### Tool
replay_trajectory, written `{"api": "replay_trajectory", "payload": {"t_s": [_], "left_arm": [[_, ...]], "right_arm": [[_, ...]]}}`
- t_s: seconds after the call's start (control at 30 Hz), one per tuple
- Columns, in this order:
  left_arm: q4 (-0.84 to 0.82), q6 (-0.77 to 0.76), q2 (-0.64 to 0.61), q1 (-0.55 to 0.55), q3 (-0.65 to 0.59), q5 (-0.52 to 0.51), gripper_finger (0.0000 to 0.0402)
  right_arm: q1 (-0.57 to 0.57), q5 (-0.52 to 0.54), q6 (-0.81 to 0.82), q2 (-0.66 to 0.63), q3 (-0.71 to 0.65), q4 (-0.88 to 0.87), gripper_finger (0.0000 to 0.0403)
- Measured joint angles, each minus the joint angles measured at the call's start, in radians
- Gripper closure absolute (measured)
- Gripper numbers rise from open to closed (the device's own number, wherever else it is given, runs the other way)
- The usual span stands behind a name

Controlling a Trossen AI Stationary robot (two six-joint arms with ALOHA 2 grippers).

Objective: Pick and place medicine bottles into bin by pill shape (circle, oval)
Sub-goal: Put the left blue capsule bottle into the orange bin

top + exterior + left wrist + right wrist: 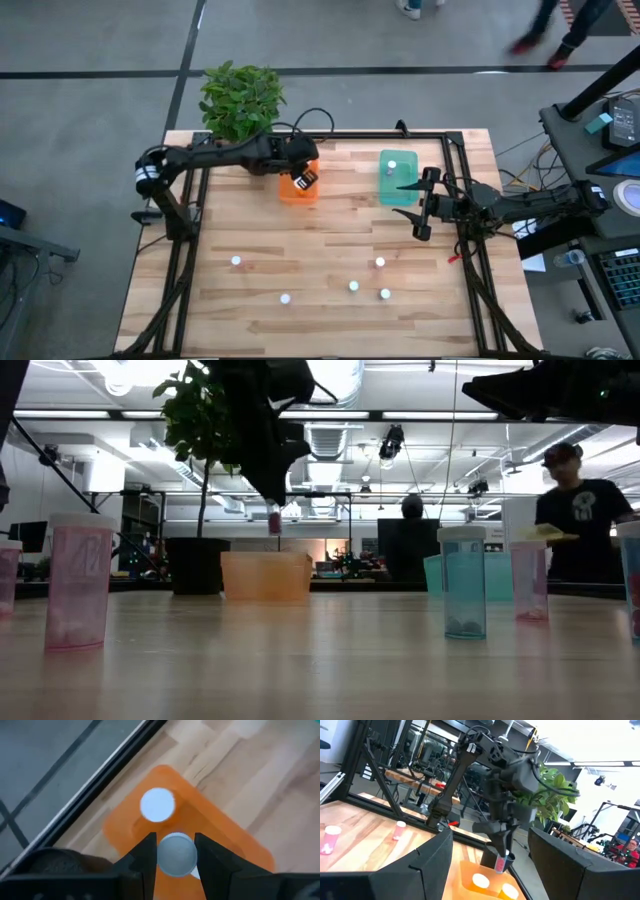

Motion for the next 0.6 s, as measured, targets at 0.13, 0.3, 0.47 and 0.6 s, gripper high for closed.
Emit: {"api": "replay_trajectory", "payload": {"t_s": [0.13,0.3,0.47,0.6], "left_arm": [[0.003,-0.034,0.0,0.028,-0.026,0.0,0.0305],[0.014,-0.036,0.001,0.057,-0.069,0.0,0.0305],[0.088,-0.029,0.007,0.065,-0.112,0.001,0.0305],[0.107,-0.028,0.007,0.066,-0.136,0.003,0.0305]], "right_arm": [[0.0,0.0,0.006,0.0,0.0,-0.001,0.0156],[0.0,0.0,0.006,0.0,0.0,-0.001,0.0156],[0.0,0.0,0.005,0.0,0.0,-0.001,0.0156],[0.0,0.0,0.005,0.0,0.0,-0.001,0.0156]]}}
